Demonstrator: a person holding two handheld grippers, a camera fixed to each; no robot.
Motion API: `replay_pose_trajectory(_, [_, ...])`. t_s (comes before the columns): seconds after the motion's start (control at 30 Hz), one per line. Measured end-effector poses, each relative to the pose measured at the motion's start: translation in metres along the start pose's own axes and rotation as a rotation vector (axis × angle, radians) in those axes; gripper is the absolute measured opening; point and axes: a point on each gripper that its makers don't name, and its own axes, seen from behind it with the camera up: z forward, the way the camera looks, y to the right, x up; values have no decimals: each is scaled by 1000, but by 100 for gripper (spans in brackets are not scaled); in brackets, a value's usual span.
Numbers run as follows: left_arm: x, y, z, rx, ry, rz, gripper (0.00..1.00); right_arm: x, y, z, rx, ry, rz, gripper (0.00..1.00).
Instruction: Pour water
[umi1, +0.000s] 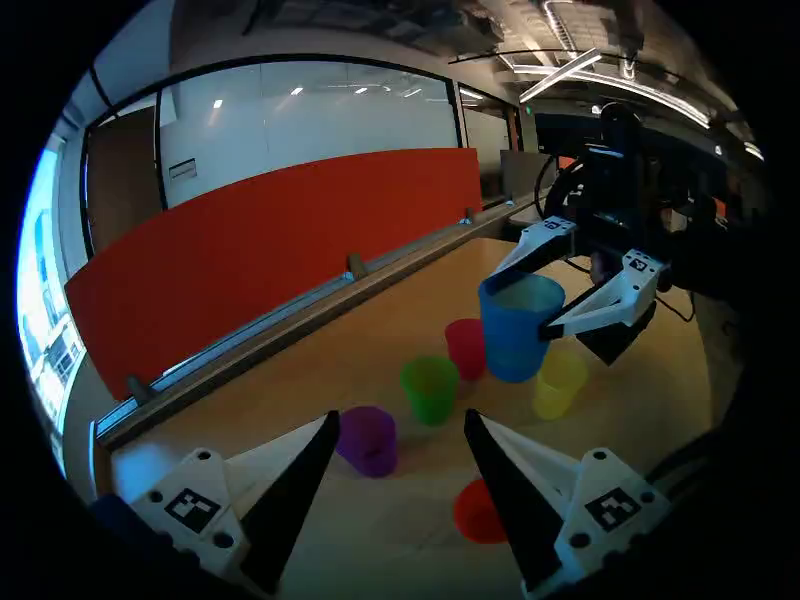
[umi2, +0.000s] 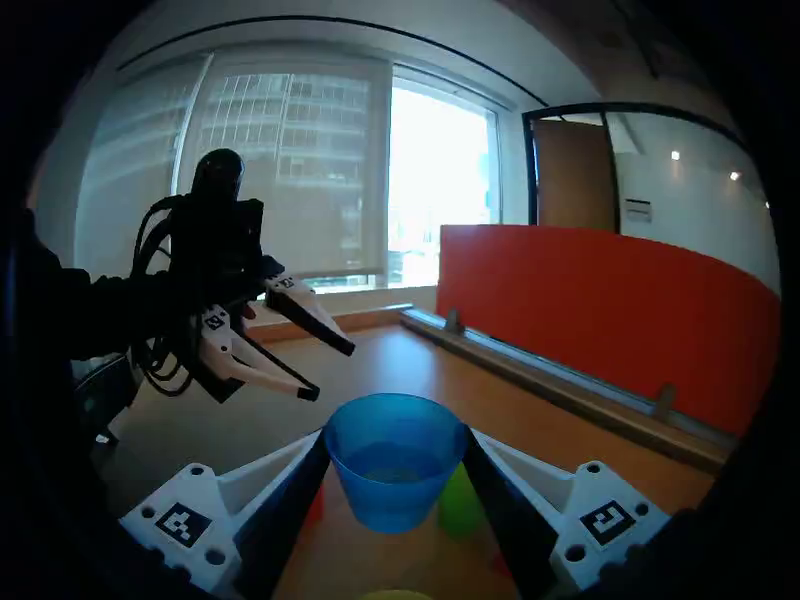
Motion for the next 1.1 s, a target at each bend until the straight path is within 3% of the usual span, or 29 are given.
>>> replay_pose_trajectory(0.7, [3, 5, 13, -23, -7, -5, 92, 27, 7, -15, -22, 93, 8, 93])
replay_pose_trajectory(1.1, [1, 11, 23, -44, -35, 8, 92, 32, 9, -31, -33, 104, -12, 93])
